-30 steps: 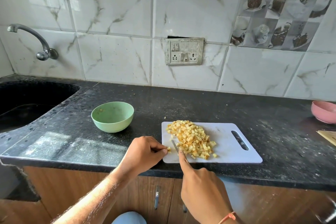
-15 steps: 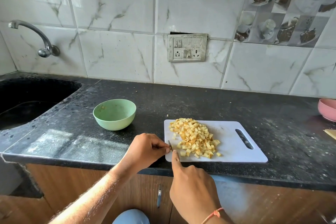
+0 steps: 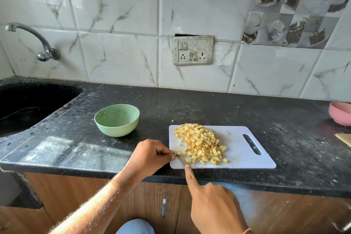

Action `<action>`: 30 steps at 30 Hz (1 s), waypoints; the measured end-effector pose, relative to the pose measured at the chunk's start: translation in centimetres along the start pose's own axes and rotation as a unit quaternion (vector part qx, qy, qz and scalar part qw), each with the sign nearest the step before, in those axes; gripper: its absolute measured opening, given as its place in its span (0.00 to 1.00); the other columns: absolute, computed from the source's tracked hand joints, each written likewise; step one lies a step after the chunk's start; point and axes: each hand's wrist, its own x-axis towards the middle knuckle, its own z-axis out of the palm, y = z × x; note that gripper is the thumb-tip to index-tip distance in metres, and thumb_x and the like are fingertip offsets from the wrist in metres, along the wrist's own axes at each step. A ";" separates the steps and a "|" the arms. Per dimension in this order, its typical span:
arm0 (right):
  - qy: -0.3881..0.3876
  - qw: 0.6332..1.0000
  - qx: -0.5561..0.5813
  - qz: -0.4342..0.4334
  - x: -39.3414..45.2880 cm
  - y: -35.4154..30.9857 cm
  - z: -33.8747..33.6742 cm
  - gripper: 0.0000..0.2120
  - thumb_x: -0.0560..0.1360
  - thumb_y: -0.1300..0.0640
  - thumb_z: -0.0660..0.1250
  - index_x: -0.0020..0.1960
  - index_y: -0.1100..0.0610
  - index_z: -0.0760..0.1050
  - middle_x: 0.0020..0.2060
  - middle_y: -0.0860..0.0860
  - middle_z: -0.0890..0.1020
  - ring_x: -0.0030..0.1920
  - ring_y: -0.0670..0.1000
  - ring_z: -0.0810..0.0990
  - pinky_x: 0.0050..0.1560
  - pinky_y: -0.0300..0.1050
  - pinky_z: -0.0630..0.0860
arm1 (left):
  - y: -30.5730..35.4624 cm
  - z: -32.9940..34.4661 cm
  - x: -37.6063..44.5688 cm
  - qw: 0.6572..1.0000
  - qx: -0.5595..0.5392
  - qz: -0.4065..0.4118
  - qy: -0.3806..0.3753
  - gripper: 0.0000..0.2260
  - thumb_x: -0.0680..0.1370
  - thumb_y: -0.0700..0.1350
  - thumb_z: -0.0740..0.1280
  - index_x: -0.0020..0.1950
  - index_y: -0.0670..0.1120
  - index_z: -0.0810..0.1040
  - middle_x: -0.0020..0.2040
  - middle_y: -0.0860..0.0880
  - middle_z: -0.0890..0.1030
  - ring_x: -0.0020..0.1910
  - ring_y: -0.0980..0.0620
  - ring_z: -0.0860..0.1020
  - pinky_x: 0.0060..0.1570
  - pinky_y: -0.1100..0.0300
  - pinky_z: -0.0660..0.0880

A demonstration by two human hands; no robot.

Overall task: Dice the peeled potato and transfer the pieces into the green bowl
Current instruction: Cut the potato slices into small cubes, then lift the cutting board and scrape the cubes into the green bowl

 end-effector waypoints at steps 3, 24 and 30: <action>0.059 0.998 0.020 -0.012 0.7 2.4 0.3 0.37 0.83 0.59 0.55 0.84 0.45 0.38 0.31 0.47 0.73 0.29 0.47 0.71 0.27 0.40 0.64 | 0.1 0.0 0.0 1.000 -0.006 -0.006 -0.002 0.04 0.73 0.50 0.81 0.42 0.60 0.89 0.42 0.66 0.85 0.43 0.63 0.83 0.40 0.70 0.75; 0.228 0.783 0.578 0.011 5.8 17.6 1.0 0.22 0.86 0.60 0.61 0.70 0.35 0.76 0.29 0.53 0.58 0.28 0.51 0.56 0.27 0.41 0.58 | 2.5 1.1 1.9 0.999 0.013 -0.043 -0.016 0.03 0.73 0.55 0.80 0.42 0.63 0.89 0.43 0.68 0.84 0.44 0.65 0.81 0.42 0.64 0.78; 0.251 0.777 0.578 0.009 5.8 18.0 1.3 0.24 0.85 0.59 0.62 0.70 0.30 0.74 0.28 0.51 0.61 0.30 0.53 0.58 0.30 0.44 0.60 | 3.7 0.8 3.2 0.999 0.037 -0.039 -0.002 0.05 0.75 0.52 0.80 0.40 0.60 0.88 0.40 0.66 0.83 0.40 0.64 0.80 0.38 0.67 0.76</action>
